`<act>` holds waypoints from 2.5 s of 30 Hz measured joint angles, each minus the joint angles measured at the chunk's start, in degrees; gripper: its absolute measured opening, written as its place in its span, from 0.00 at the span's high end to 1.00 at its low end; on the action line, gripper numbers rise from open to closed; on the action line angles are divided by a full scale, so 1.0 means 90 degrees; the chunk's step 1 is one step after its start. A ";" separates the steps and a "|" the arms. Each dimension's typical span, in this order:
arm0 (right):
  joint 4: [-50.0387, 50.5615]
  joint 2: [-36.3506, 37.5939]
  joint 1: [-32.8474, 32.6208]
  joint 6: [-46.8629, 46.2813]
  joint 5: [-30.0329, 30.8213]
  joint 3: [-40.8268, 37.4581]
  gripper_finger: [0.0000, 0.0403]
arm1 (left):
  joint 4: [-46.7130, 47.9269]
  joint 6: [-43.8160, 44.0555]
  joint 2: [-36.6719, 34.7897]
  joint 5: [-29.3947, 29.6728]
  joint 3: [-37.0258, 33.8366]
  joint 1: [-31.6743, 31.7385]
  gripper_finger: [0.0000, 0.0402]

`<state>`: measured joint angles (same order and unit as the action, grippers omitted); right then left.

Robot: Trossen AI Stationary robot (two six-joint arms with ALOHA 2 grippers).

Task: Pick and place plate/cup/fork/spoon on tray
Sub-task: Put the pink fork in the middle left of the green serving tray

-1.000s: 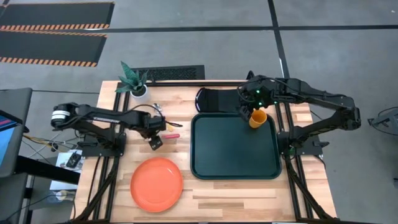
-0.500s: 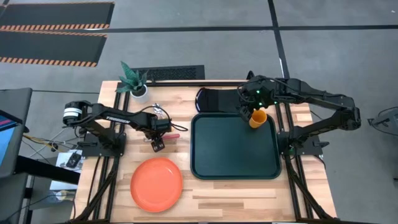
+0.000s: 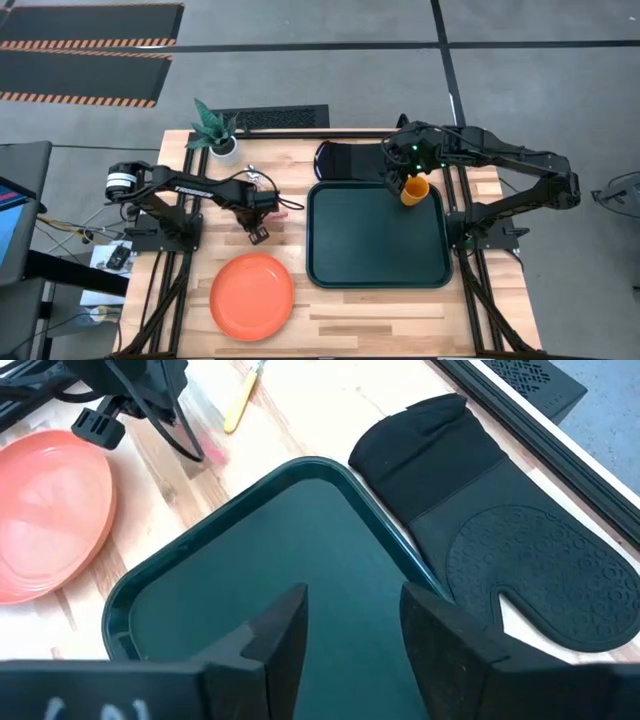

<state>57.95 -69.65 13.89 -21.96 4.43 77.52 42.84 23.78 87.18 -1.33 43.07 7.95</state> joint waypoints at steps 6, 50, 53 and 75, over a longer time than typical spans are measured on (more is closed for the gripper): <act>-0.0033 0.0000 0.0015 0.0001 0.0000 0.0000 0.55 | 0.0259 0.0278 -0.0005 -0.0383 0.0403 -0.0024 1.00; -0.4550 0.0000 0.1698 -0.2250 -0.4339 0.0000 0.54 | -0.3809 -1.1165 -0.0733 0.1800 0.4259 -0.1018 1.00; -0.4812 0.0002 0.1557 -0.2247 -0.4340 0.0002 0.54 | -0.4606 -1.1396 -0.0490 0.1304 0.4271 -0.0920 1.00; -0.4991 0.0002 0.1524 -0.1920 -0.4324 0.0002 0.54 | -0.6290 -1.2042 0.0432 0.0493 0.4280 -0.0587 1.00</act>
<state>13.03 -69.63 27.60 -39.24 -34.49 77.54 -13.77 -84.60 91.07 3.11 81.59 2.67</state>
